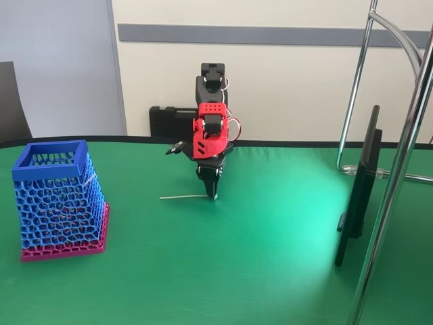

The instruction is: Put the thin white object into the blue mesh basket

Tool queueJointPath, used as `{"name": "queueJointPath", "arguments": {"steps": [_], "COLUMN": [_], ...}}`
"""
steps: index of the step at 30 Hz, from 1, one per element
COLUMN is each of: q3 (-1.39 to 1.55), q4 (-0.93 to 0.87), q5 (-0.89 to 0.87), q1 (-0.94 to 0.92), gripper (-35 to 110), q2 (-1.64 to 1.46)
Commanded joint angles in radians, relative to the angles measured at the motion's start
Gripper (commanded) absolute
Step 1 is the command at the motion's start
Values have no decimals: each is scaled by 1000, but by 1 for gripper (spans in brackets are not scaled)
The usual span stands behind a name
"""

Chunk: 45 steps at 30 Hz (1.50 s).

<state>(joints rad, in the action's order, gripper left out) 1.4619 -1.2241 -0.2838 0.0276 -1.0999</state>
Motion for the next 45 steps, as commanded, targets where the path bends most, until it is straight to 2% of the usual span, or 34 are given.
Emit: {"name": "queueJointPath", "arguments": {"steps": [1,20,45], "q3": [-20,-299,-693], "q4": [-3,-109,-92], "q5": [17,166,459], "q1": [-9,-112,-189], "gripper": [5,5,6], "q2": [-89,-169,-204]}}
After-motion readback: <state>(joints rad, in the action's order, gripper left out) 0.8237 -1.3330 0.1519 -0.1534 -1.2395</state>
